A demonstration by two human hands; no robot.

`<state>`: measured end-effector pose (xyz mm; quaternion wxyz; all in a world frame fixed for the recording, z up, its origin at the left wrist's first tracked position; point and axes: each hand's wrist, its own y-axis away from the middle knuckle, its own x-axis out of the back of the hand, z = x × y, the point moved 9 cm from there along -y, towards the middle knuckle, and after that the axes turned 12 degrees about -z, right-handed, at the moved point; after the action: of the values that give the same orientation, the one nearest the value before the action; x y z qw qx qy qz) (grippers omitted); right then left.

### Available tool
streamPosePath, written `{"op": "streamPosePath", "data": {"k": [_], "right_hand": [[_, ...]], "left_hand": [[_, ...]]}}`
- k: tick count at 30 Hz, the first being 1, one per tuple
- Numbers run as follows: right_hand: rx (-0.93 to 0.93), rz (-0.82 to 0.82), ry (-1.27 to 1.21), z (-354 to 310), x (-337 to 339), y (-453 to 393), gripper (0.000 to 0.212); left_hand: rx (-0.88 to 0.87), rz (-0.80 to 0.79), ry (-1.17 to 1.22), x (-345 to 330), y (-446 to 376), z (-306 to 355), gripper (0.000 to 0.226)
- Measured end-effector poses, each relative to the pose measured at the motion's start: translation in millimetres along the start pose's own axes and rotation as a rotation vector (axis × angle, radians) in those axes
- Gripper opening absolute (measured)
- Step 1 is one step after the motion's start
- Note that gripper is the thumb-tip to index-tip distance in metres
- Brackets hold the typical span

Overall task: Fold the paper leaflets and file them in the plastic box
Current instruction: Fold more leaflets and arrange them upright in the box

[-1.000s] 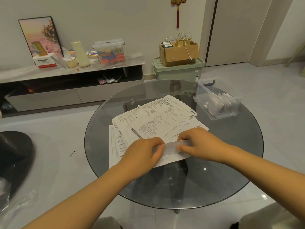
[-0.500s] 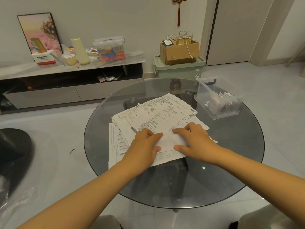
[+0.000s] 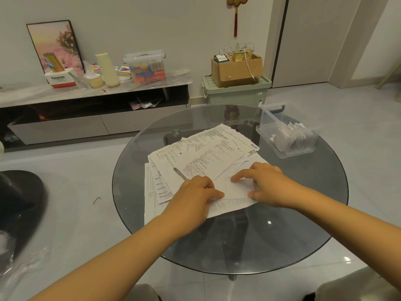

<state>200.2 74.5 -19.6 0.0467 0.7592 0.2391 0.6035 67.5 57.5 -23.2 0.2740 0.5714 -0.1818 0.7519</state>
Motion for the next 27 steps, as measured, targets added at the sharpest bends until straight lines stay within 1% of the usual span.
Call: {"op": "streamPosePath", "data": {"k": [3,5,8,11,14,19,21,24,27], "right_hand": [[0.059,-0.028,-0.125,0,-2,8,0.037],[0.088,-0.065,-0.178,-2,-6,13,0.033],[0.111,-0.106,-0.234,-5,-13,18,0.036],[0.136,-0.12,-0.297,-6,-20,23,0.039],[0.178,-0.116,-0.297,-7,-22,30,0.039],[0.314,-0.016,-0.171,-14,-15,38,0.018],[0.332,0.035,-0.155,-16,-8,40,0.014],[0.342,0.095,-0.228,-19,3,39,0.009],[0.352,0.128,-0.342,-23,11,36,0.005]], "left_hand": [[-0.027,0.025,-0.012,4,2,6,0.035],[-0.028,0.031,0.002,5,4,7,0.034],[-0.026,0.003,0.043,3,5,7,0.036],[-0.022,-0.066,0.091,-2,5,7,0.038],[-0.019,-0.109,0.144,-5,6,7,0.049],[-0.026,-0.186,0.202,-7,6,9,0.056],[-0.024,-0.223,0.217,-6,7,10,0.059],[-0.031,-0.279,0.236,-5,7,12,0.062],[-0.044,-0.281,0.183,-6,7,14,0.064]]}}
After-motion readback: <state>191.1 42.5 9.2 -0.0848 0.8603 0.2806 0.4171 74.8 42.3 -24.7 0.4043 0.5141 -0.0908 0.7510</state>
